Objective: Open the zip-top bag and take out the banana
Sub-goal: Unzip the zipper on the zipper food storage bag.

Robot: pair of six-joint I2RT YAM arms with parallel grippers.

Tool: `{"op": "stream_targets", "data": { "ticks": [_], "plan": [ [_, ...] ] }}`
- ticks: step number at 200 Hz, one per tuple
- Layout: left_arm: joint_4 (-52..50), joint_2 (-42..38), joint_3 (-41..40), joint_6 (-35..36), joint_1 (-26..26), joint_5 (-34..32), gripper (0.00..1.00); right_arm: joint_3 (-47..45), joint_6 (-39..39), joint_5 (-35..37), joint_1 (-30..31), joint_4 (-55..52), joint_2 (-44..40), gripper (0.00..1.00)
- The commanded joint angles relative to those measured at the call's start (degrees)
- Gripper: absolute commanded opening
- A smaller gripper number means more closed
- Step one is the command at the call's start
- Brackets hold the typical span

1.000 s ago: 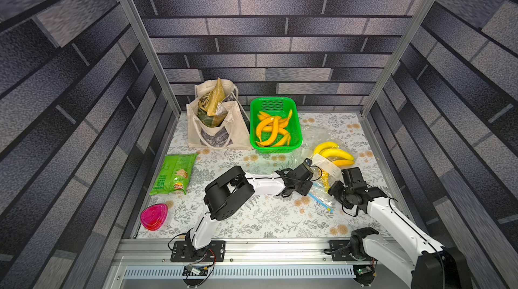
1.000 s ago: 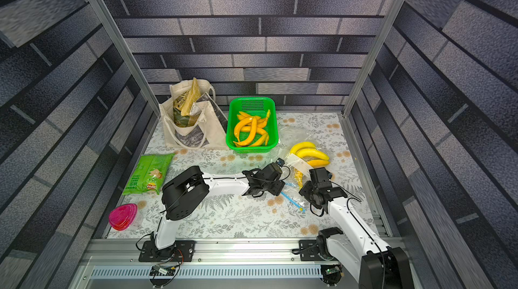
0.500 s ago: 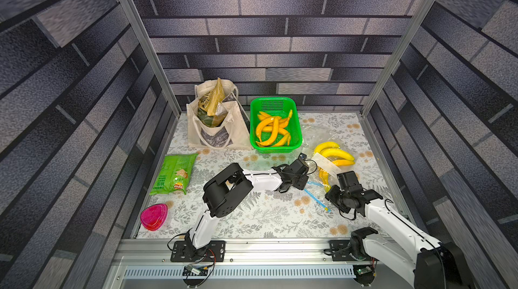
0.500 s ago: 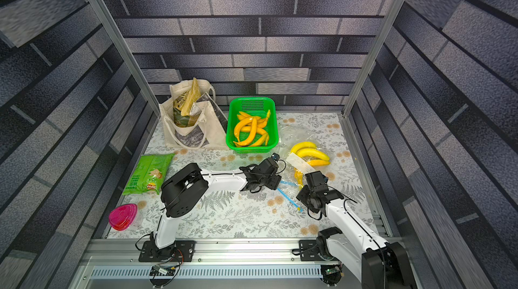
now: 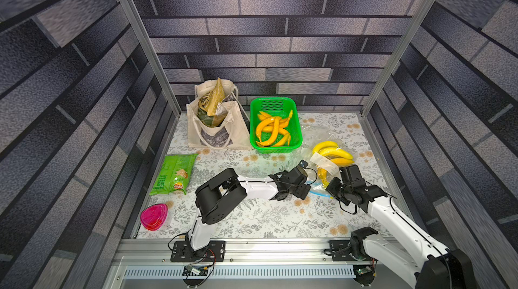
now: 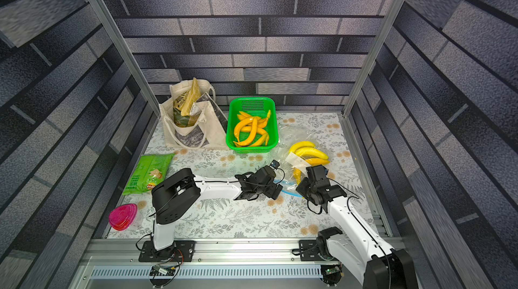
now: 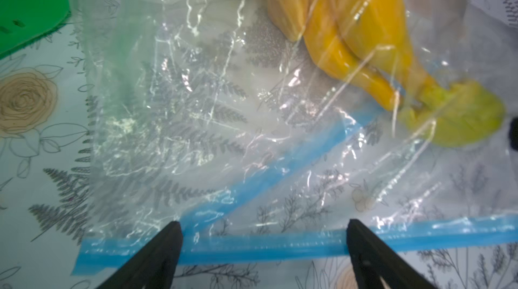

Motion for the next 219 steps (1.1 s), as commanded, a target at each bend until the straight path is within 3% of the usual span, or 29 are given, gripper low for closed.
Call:
{"op": "stream_targets", "data": {
  "ticks": [1,28,42,68,92,135,158,178,201,219],
  "plan": [
    [8.1,-5.58,-4.69,7.67,-3.88,-0.32,1.0,2.48,-2.16,0.43,0.42,-3.27,0.56,0.0],
    [21.36,-6.33,-10.23,14.17,-7.64,-2.44,1.0,7.05,-4.21,-1.66,0.43,-5.1,3.75,0.0],
    [33.88,-4.9,-14.25,18.22,-8.4,-3.74,1.0,9.17,-5.46,-2.42,0.43,-6.18,5.39,0.0],
    [42.04,-1.27,-13.69,21.19,-6.79,-5.24,1.0,11.04,-6.73,-3.29,0.42,-6.9,7.03,0.0],
    [56.34,3.18,-14.78,26.91,-5.9,-7.08,1.0,11.4,-7.2,-4.17,0.43,-7.17,7.46,0.0],
    [55.35,7.73,-10.27,28.92,-3.82,-4.51,0.95,11.02,-7.39,-4.41,0.43,-7.95,5.54,0.01],
    [50.52,7.52,-8.77,29.26,-2.84,-0.95,0.73,10.93,-7.39,-3.39,0.39,-8.34,5.04,0.02],
    [45.08,6.93,-7.27,28.57,-1.94,4.48,0.42,10.8,-7.4,-2.34,0.43,-7.89,5.8,0.03],
    [45.57,6.87,-7.86,29.28,-2.21,4.5,0.39,11.09,-7.56,-0.93,0.37,-7.71,6.58,0.06],
    [43.58,6.73,-7.44,30.29,-2.53,4.49,0.24,10.91,-7.23,0.29,0.4,-7.25,6.59,0.11]
  ]
}}
